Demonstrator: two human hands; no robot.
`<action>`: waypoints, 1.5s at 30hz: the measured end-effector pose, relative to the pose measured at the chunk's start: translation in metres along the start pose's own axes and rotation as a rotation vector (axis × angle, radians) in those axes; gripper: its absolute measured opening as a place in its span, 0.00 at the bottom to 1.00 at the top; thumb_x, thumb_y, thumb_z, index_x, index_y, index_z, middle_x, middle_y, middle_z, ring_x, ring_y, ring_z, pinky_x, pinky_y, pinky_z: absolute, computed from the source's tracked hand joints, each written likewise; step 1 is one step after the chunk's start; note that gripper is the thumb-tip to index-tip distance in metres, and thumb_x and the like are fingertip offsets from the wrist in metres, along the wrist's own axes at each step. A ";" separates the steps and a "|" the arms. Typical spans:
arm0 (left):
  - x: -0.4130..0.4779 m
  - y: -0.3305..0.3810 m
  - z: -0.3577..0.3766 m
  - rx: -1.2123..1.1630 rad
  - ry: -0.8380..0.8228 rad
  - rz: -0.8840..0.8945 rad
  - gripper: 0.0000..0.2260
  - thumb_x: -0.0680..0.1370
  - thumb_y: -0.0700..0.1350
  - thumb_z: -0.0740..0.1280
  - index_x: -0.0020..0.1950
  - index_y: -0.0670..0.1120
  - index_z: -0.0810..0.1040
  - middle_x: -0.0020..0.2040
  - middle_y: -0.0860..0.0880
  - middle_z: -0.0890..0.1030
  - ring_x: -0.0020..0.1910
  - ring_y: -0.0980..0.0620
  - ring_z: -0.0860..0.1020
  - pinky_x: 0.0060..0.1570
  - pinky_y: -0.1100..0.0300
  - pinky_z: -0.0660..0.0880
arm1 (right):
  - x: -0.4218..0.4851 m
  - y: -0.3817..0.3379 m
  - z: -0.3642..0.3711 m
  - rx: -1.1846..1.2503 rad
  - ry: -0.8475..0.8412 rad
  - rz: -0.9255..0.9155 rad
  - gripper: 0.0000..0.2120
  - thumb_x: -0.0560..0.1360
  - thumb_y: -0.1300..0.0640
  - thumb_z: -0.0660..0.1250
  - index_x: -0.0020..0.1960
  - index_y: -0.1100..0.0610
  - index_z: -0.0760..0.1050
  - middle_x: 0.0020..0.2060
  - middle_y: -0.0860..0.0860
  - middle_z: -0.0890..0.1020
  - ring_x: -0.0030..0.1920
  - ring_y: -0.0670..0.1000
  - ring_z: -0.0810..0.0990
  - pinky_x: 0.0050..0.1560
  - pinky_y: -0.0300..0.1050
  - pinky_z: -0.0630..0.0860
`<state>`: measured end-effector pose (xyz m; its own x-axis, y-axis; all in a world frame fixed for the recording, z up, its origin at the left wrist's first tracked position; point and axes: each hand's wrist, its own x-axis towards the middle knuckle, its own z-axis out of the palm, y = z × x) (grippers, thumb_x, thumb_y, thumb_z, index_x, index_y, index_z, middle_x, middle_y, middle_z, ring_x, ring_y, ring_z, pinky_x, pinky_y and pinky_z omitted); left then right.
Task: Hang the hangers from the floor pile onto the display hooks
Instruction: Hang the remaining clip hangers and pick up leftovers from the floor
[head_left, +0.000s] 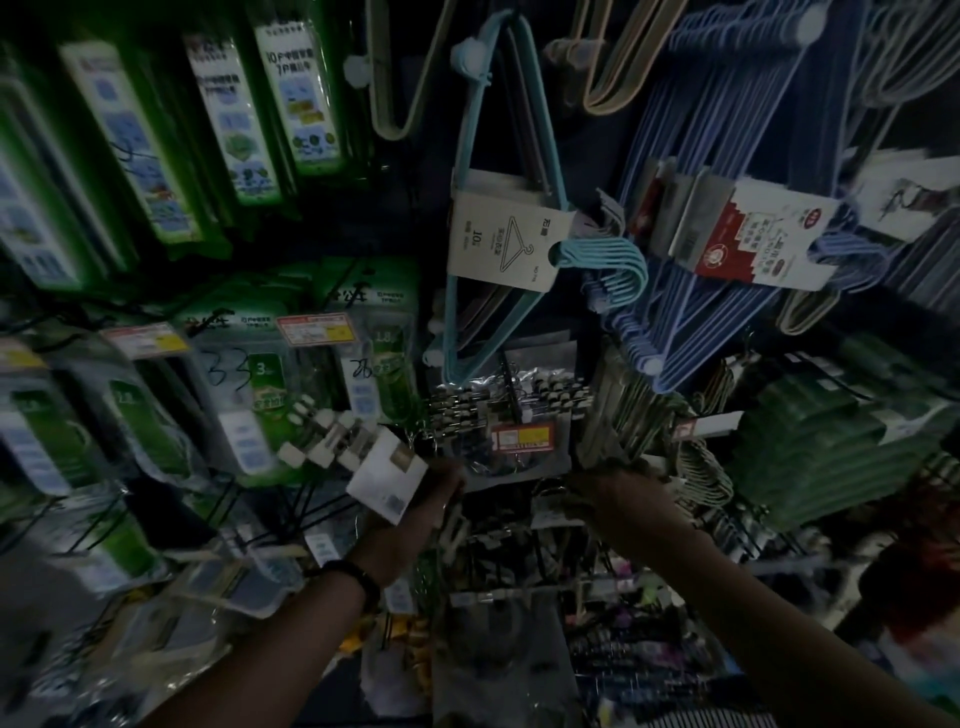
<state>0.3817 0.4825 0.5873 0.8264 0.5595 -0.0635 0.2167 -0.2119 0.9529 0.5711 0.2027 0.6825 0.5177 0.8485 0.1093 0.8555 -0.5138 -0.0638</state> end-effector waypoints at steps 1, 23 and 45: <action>-0.008 0.032 0.008 -0.015 0.034 0.021 0.14 0.83 0.53 0.68 0.70 0.58 0.80 0.63 0.52 0.84 0.62 0.53 0.82 0.63 0.50 0.81 | 0.003 -0.003 0.001 -0.012 0.029 0.002 0.17 0.80 0.39 0.64 0.66 0.43 0.75 0.57 0.47 0.85 0.54 0.53 0.85 0.50 0.46 0.81; -0.028 0.154 0.038 -0.185 -0.122 0.136 0.20 0.88 0.39 0.58 0.70 0.58 0.81 0.75 0.61 0.74 0.75 0.60 0.69 0.76 0.56 0.66 | 0.049 -0.011 0.021 -0.195 0.348 0.023 0.14 0.76 0.39 0.63 0.56 0.39 0.83 0.52 0.48 0.87 0.59 0.58 0.82 0.67 0.64 0.67; -0.027 0.170 0.024 -0.043 -0.132 0.075 0.20 0.87 0.41 0.59 0.68 0.65 0.81 0.76 0.62 0.72 0.74 0.61 0.69 0.79 0.53 0.63 | 0.118 0.008 0.024 0.044 0.456 -0.004 0.18 0.81 0.63 0.58 0.69 0.66 0.74 0.63 0.67 0.79 0.52 0.67 0.82 0.46 0.56 0.80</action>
<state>0.4088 0.4122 0.7439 0.9013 0.4323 -0.0274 0.1316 -0.2131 0.9681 0.6391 0.3019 0.6709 0.4686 0.7031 0.5348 0.8621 -0.4962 -0.1031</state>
